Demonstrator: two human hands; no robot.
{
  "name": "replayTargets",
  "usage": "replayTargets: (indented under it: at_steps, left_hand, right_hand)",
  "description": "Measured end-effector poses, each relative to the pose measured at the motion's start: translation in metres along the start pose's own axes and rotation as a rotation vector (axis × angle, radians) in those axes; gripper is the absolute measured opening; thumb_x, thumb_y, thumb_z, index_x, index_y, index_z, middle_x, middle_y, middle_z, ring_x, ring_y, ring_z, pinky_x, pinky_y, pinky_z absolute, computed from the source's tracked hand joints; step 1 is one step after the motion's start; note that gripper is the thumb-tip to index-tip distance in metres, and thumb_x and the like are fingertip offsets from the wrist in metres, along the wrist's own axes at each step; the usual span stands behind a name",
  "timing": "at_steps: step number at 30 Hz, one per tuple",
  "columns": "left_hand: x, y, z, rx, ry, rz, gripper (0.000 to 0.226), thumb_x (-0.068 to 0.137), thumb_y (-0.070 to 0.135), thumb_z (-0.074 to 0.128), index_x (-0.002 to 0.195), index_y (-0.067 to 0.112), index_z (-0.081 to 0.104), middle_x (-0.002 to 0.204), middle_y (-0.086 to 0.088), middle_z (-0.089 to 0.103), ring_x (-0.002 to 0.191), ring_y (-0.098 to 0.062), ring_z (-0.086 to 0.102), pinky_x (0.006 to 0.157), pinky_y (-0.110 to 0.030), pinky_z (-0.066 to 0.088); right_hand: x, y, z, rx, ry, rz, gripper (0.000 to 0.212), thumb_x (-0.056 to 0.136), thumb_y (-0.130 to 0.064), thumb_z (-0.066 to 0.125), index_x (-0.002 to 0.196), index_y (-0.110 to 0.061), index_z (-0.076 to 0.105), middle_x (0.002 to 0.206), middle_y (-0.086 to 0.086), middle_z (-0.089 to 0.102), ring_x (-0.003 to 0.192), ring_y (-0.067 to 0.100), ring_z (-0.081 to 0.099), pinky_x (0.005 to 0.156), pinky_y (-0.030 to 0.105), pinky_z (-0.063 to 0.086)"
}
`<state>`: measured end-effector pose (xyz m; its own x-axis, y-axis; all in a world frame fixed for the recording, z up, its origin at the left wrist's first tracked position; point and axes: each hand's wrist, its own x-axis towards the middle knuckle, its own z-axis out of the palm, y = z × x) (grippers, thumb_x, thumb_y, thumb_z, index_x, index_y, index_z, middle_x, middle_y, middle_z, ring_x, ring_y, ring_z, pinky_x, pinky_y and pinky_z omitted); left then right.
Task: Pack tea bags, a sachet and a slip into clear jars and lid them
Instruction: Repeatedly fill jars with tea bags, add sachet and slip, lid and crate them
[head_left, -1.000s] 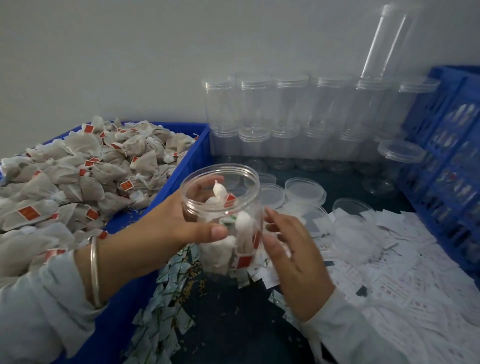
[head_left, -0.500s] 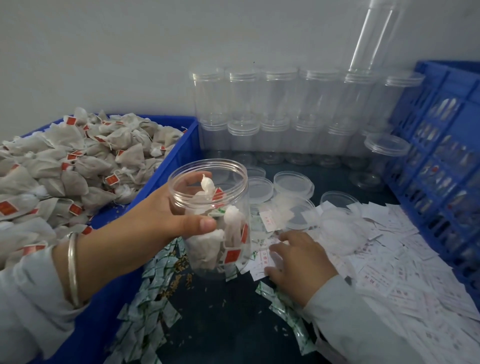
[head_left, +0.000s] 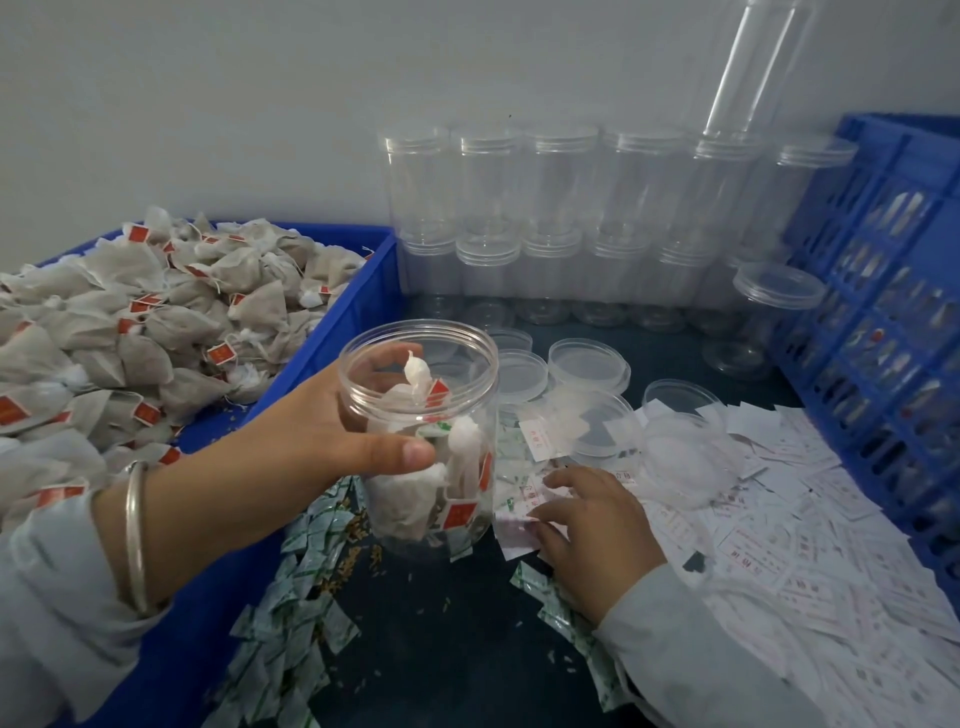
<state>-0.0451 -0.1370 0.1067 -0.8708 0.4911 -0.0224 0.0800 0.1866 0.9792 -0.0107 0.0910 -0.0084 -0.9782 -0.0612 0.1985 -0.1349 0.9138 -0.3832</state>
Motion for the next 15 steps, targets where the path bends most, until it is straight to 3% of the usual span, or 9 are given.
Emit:
replayTargets:
  at_steps: [3,6,8,11,15]
  left_hand:
    - [0.001,-0.001,0.000,0.019,0.019,-0.003,0.108,0.018,0.061,0.089,0.118,0.042,0.051,0.113,0.021,0.066,0.104,-0.004,0.064,0.082,-0.019,0.049]
    - [0.000,0.000,0.003,0.032,0.010,0.014,0.108,0.017,0.062,0.088,0.117,0.042,0.050,0.105,0.030,0.065,0.097,0.005,0.064,0.068,-0.006,0.049]
    - [-0.001,0.001,0.004,0.048,-0.010,0.033,0.103,0.021,0.063,0.088,0.115,0.046,0.051,0.107,0.031,0.063,0.099,0.007,0.062,0.068,-0.004,0.047]
    - [-0.002,0.003,0.006,0.127,-0.040,0.066,0.087,0.026,0.066,0.086,0.107,0.062,0.053,0.110,0.034,0.059,0.103,0.013,0.057,0.071,-0.002,0.045]
    - [-0.002,0.001,0.006,0.177,-0.063,0.078,0.084,0.030,0.065,0.086,0.106,0.067,0.050,0.114,0.032,0.058,0.106,0.013,0.055,0.074,-0.001,0.044]
  right_hand:
    - [-0.001,-0.002,-0.010,0.128,0.162,0.028,0.016,0.088,-0.024,0.065,0.098,-0.018,0.076,0.113,-0.003,0.062,0.112,0.019,0.049,0.092,0.026,0.033]
    - [-0.001,-0.006,-0.031,0.288,0.344,0.092,0.014,0.084,-0.014,0.068,0.096,-0.009,0.075,0.095,-0.003,0.062,0.094,0.017,0.054,0.083,0.022,0.038]
    - [-0.003,-0.010,-0.051,0.344,0.489,0.106,0.015,0.083,-0.014,0.067,0.095,-0.006,0.073,0.091,-0.004,0.060,0.083,0.006,0.053,0.081,0.007,0.037]
    - [-0.003,-0.025,-0.083,0.409,0.691,0.017,0.017,0.085,-0.023,0.065,0.092,-0.008,0.072,0.085,-0.007,0.058,0.079,-0.011,0.052,0.072,-0.007,0.033]
    - [-0.003,-0.054,-0.112,0.462,0.744,-0.150,0.015,0.084,-0.026,0.063,0.096,-0.017,0.066,0.085,-0.009,0.059,0.080,-0.003,0.053,0.072,-0.003,0.037]
